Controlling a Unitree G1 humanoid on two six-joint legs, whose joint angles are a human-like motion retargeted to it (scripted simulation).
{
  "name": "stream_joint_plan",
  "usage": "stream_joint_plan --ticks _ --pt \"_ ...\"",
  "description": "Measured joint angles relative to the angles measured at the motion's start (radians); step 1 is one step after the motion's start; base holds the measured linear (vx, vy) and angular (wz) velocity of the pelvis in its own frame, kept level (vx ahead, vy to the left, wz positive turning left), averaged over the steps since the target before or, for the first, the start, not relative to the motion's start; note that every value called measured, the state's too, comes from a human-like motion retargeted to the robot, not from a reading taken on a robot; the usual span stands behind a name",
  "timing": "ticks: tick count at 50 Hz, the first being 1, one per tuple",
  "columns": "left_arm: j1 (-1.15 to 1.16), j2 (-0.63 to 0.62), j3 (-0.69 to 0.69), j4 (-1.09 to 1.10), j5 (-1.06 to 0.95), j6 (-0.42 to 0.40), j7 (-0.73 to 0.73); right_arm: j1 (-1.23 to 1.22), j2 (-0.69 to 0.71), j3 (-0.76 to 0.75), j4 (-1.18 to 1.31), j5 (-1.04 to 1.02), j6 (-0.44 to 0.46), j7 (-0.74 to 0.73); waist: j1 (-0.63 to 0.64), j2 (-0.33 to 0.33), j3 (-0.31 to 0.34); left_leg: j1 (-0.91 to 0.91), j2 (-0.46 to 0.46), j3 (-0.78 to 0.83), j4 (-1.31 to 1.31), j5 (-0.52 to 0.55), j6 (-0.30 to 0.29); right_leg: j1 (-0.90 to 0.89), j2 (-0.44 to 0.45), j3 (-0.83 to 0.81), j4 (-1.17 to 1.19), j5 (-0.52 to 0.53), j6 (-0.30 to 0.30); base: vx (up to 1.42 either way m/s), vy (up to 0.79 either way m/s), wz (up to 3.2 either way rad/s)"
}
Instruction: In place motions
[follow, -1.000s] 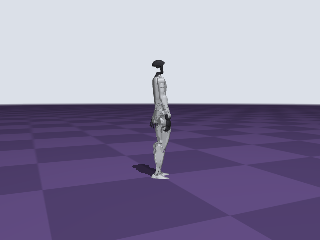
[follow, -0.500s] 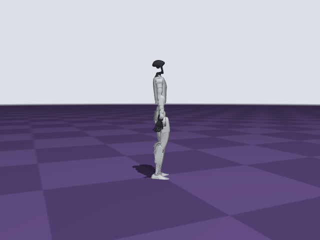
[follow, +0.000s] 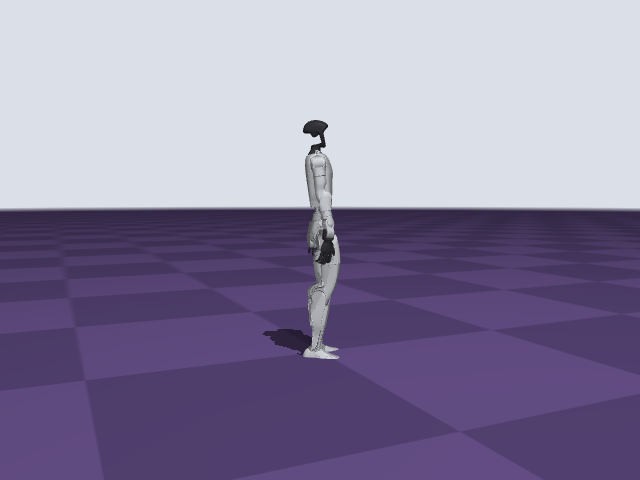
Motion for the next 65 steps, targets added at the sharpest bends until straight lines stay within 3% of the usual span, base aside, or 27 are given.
stream_joint_plan --ticks 65 --pt "0.005 -0.003 0.014 0.006 -0.003 0.003 0.001 0.02 -0.002 -0.004 0.039 -0.007 0.015 -0.004 -0.016 0.009 -0.011 -0.012 -0.002 -0.01 0.0 0.006 0.006 -0.009 0.002 -0.008 -0.002 0.004 -0.003 0.0 0.0 0.0"
